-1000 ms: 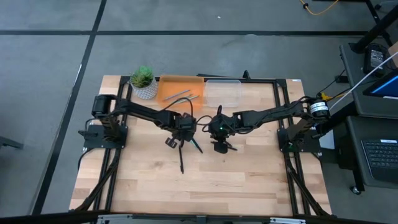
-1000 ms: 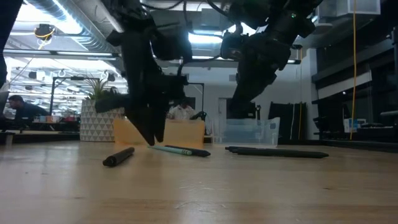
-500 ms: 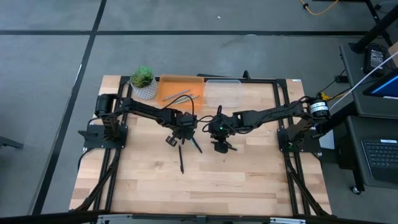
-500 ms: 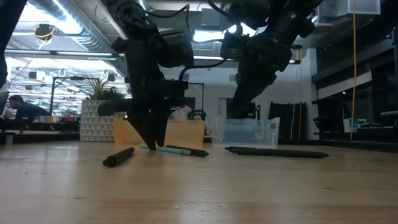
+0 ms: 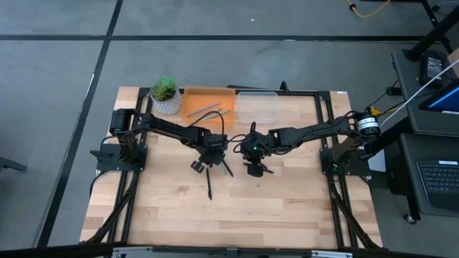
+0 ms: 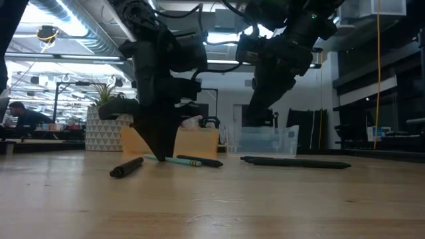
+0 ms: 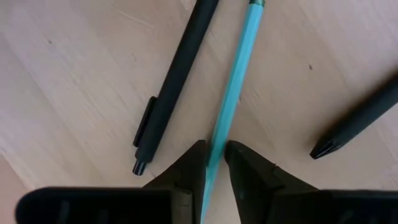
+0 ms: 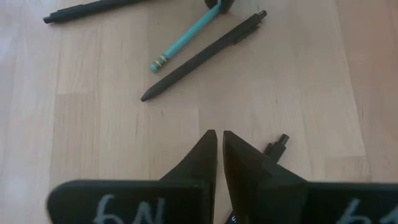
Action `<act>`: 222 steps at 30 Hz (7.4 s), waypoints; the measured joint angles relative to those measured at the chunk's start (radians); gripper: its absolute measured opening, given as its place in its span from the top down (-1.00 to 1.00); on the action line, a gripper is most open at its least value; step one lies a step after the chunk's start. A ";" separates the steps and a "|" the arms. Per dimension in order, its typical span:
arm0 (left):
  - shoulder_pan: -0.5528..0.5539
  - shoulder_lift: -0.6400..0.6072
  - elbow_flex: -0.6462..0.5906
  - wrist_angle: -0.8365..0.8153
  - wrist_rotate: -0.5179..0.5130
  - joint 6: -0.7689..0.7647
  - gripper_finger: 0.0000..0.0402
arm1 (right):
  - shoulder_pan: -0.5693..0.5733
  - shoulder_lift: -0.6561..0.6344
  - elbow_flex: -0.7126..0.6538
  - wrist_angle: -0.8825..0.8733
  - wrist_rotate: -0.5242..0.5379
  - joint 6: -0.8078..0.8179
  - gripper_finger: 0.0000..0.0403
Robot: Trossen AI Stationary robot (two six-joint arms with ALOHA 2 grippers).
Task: Sort pens & pencils
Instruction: Put the light blue pencil into the orange bin, then put the black pen into the transparent bin
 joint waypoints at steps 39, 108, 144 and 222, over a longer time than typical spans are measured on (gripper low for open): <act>-0.001 0.050 0.024 -0.049 -0.043 -0.057 0.90 | 0.011 0.000 0.000 -0.001 -0.016 0.024 0.85; 0.455 0.060 0.647 -0.643 -0.312 -0.056 0.91 | 0.011 -0.002 -0.078 0.004 -0.016 0.024 0.85; 0.657 0.060 0.539 -0.459 0.099 0.039 0.91 | 0.012 0.000 -0.079 -0.001 -0.016 -0.002 0.85; 0.547 -0.309 0.275 -0.228 0.547 -0.059 0.65 | -0.031 -0.030 0.047 0.058 -0.006 -0.113 0.85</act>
